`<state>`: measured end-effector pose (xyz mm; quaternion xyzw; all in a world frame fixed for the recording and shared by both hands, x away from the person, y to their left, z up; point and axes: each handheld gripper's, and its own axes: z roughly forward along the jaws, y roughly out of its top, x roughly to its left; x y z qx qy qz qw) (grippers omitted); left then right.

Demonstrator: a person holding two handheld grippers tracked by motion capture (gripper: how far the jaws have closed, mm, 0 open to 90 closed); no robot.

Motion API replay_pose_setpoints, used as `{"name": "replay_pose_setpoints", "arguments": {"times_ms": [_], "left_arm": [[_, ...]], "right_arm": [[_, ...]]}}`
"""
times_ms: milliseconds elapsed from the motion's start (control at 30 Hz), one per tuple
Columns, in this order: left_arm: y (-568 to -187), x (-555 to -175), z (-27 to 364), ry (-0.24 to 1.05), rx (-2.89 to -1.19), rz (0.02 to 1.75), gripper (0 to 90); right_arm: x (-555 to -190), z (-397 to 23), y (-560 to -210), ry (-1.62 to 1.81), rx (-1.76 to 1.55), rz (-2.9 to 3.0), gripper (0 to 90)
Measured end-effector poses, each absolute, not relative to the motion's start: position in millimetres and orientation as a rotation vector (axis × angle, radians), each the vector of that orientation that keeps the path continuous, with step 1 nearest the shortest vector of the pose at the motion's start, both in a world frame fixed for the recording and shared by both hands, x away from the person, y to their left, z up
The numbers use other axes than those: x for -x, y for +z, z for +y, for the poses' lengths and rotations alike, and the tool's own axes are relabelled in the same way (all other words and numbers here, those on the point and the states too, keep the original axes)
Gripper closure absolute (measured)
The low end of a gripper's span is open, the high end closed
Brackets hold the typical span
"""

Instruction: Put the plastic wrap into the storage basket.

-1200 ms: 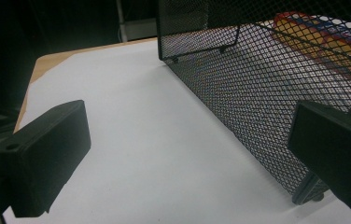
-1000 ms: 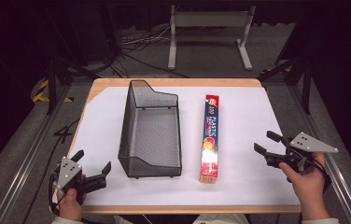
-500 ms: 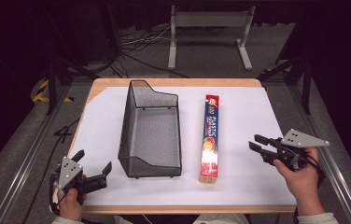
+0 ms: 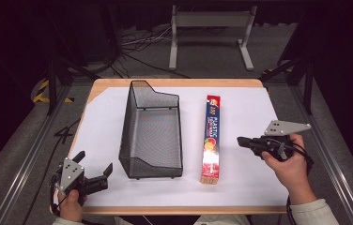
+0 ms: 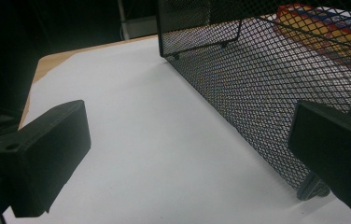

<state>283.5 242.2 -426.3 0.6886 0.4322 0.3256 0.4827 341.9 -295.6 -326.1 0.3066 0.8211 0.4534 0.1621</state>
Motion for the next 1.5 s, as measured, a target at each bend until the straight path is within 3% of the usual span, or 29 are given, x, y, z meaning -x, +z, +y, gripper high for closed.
{"name": "replay_pose_setpoints", "arguments": {"times_ms": [267,1033,1500], "left_arm": [[-426.3,-283.4,241.9,0.794,-1.679,1.052,0.1],[-427.3,-283.9,242.1,0.793,-1.686,1.052,0.1],[-427.8,-284.2,241.1,0.796,-1.692,1.051,0.1]], "right_arm": [[-349.1,-270.6,-317.9,1.294,-0.831,2.411,90.0],[-357.0,-195.1,-351.4,1.338,-0.707,2.57,90.0],[-363.5,-177.4,-379.2,1.178,-0.689,2.691,90.0]]}}
